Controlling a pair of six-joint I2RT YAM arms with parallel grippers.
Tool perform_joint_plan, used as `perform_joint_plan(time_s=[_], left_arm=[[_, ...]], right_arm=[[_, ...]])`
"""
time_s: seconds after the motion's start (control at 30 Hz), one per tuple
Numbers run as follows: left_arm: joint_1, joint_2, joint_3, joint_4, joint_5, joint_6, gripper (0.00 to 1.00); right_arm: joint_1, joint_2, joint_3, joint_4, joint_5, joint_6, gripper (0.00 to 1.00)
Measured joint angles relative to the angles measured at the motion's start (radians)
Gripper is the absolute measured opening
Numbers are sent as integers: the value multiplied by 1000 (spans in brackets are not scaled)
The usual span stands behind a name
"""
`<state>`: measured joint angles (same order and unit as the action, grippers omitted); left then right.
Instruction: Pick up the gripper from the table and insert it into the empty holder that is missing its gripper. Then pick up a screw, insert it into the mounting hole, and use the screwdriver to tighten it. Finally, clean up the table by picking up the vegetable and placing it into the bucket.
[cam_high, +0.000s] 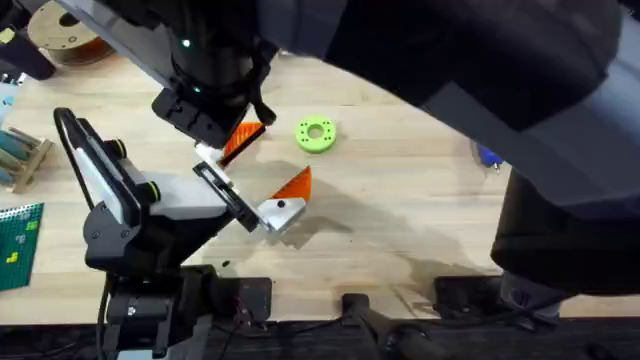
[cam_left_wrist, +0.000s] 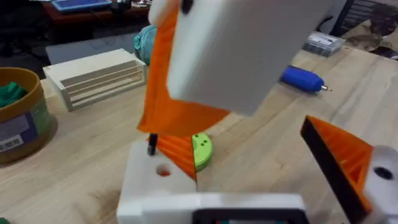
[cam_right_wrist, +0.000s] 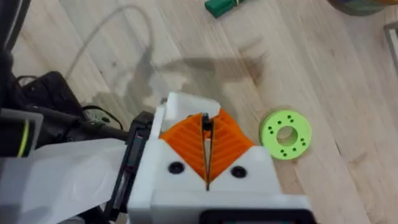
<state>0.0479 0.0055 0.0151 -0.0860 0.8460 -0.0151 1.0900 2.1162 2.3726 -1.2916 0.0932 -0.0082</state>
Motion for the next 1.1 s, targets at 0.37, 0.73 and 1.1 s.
perform_joint_plan(time_s=[0.37, 0.73, 1.1], left_arm=[[0, 0, 0, 0, 0, 0, 985], [0, 0, 0, 0, 0, 0, 985], [0, 0, 0, 0, 0, 0, 985]], right_arm=[[0, 0, 0, -3, 0, 0, 6], [0, 0, 2, -2, 0, 0, 6], [5, 0, 35, -16, 0, 1, 6]])
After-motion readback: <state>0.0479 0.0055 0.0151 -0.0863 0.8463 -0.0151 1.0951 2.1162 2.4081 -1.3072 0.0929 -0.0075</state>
